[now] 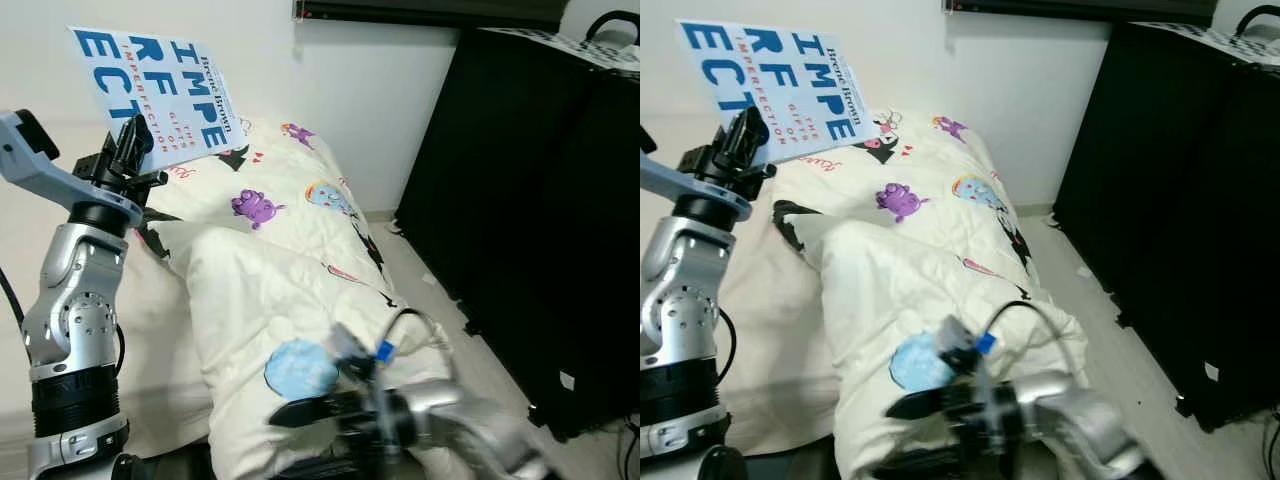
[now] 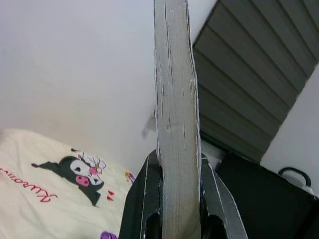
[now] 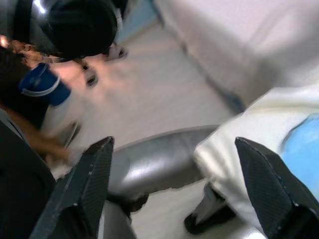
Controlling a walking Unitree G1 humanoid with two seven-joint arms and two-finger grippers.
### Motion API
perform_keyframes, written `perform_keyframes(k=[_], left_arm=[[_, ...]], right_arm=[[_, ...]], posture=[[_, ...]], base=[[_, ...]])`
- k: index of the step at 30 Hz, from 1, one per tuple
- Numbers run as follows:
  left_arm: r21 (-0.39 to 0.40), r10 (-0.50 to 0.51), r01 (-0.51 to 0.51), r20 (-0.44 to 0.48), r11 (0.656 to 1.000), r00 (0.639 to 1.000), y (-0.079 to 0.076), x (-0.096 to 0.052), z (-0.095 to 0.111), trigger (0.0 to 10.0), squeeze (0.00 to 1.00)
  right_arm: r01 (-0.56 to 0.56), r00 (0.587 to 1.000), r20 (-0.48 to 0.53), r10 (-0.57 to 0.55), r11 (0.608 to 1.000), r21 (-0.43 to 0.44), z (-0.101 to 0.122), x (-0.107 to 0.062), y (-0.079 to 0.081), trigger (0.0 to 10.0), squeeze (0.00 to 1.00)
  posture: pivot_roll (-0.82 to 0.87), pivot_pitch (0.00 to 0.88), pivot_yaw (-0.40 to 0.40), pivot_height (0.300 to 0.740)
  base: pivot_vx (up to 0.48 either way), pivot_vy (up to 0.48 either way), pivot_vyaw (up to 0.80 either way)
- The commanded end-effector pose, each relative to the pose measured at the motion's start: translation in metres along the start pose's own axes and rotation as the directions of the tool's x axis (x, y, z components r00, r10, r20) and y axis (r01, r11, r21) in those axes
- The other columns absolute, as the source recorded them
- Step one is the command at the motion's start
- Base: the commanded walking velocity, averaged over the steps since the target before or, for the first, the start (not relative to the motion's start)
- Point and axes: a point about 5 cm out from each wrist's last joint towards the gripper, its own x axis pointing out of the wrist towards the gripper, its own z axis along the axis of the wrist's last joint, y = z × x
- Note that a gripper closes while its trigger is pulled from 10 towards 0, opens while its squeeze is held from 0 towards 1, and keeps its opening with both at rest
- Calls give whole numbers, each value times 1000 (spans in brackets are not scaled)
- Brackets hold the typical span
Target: Clean up the room
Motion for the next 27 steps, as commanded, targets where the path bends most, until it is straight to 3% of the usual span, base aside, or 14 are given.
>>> perform_keyframes(k=[1, 5, 7, 8, 9, 10, 11, 12, 13, 14, 17, 22, 25, 27], left_arm=[[-10, -28, 28, 16, 1000, 999, -4, 1, -2, 10000, 0], [-16, -43, 43, 5, 999, 999, -2, 0, -5, 10000, 0], [-27, -191, 190, -28, 981, 981, -11, 0, -6, 10000, 0], [-27, -191, 190, -28, 981, 981, -11, 0, -6, 10000, 0], [-32, -281, 280, -44, 959, 959, -18, -2, -5, 10000, 0], [-32, -373, 372, -68, 928, 925, -24, -5, -6, 10000, 0], [-33, -425, 423, -83, 905, 902, -27, -7, -6, 10000, 0], [-56, -492, 489, -110, 871, 864, -31, -11, -9, 10000, 0], [-76, -546, 540, -138, 838, 827, -34, -15, -12, 10000, 0], [-76, -546, 540, -138, 838, 827, -34, -15, -12, 10000, 0], [-144, -684, 670, -217, 728, 696, -39, -28, -20, 10000, 0], [-176, -738, 720, -256, 671, 625, -42, -35, -22, 10000, 0], [-228, -797, 768, -271, 598, 540, -45, -45, -23, 10000, 0], [-228, -797, 768, -271, 598, 540, -45, -45, -23, 10000, 0]], right_arm=[[-7, 998, 66, 10, 999, -41, 17, -7, 7, 10000, 1000], [62, 981, 187, -43, 993, -99, 41, -29, 10, 10000, 1000], [338, 878, 393, -275, 936, -100, 67, -72, -10, 10000, 1000], [338, 878, 393, -275, 936, -100, 67, -72, -10, 10000, 1000], [425, 824, 443, -352, 902, -74, 71, -86, -17, 10000, 1000], [485, 778, 479, -405, 873, -49, 75, -99, -21, 10000, 698], [508, 758, 493, -427, 861, -36, 77, -104, -22, 10000, 698], [511, 753, 509, -417, 858, -54, 81, -106, -19, 10000, 0], [511, 751, 522, -405, 856, -71, 85, -107, -14, 10000, 0], [511, 751, 522, -405, 856, -71, 85, -107, -14, 10000, 0], [537, 736, 543, -404, 837, -105, 91, -112, -4, 10000, 0], [552, 727, 545, -418, 828, -99, 91, -115, 0, 10000, 0], [538, 731, 543, -413, 838, -88, 86, -112, 5, 10000, 0], [538, 731, 543, -413, 838, -88, 86, -112, 5, 10000, 0]], posture=[[2, 21, -114, 477], [-7, 16, -113, 477], [-11, 6, -110, 477], [-11, 6, -110, 477], [-10, 5, -109, 477], [-9, 3, -107, 477], [-8, 3, -106, 477], [-11, 0, -102, 477], [-12, 0, -100, 477], [-12, 0, -100, 477], [-10, 0, -86, 477], [-10, 0, -86, 477], [-15, 0, -74, 477], [-15, 0, -74, 477]], base=[[0, 0, 0], [0, 0, 0], [0, 0, 0], [0, 0, 0], [0, 0, 0], [0, 0, 0], [0, 0, 0], [0, 0, 0], [0, 0, 0], [0, 0, 0], [0, 0, 0], [0, 0, 0], [0, 0, 0], [0, 0, 0]])
